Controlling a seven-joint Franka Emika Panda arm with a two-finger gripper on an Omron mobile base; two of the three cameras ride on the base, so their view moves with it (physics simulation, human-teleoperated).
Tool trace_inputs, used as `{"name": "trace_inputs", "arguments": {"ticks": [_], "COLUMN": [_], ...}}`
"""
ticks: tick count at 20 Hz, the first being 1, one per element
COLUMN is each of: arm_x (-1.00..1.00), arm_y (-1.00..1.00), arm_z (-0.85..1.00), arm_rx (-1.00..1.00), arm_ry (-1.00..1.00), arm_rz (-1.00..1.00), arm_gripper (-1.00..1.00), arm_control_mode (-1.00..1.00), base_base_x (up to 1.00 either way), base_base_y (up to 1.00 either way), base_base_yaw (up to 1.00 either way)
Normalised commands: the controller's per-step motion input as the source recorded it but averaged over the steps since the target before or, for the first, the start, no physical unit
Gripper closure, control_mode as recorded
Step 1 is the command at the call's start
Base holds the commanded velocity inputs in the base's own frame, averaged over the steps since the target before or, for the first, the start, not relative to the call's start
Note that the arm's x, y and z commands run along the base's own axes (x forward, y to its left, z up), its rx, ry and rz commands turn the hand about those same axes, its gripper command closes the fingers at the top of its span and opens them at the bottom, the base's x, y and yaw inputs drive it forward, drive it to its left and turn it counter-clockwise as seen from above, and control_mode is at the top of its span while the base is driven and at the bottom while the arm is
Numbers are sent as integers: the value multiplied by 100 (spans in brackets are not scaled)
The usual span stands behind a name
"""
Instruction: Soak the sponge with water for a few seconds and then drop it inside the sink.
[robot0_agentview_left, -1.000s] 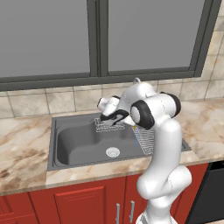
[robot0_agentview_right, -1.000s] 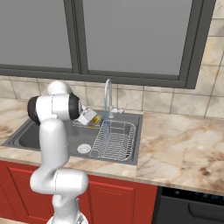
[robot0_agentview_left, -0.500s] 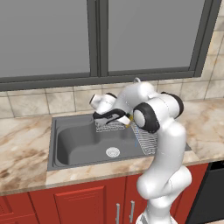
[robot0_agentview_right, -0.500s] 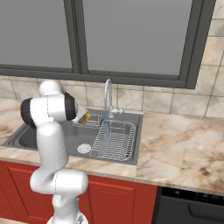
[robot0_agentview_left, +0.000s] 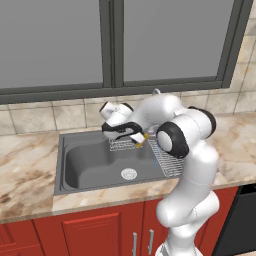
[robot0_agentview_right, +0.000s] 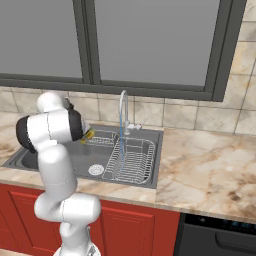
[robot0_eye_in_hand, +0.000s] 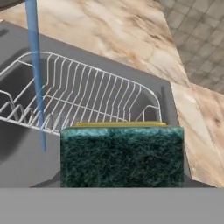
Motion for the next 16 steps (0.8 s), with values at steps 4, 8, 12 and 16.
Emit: {"name": "trace_inputs", "arguments": {"ticks": [4,8,12,16], "arm_x": [-27,-24,-31,-31], "arm_y": [15,6,11,18], "arm_z": [5,2,4,15], "arm_rx": [15,14,15,14], "arm_ry": [0,0,0,3], "arm_rz": [7,7,8,9], "arm_gripper": [100,100,100,100], "arm_control_mode": [-100,-100,-100,-100], "base_base_x": [0,0,0,0], "base_base_y": [0,0,0,0], "base_base_yaw": [0,0,0,0]}}
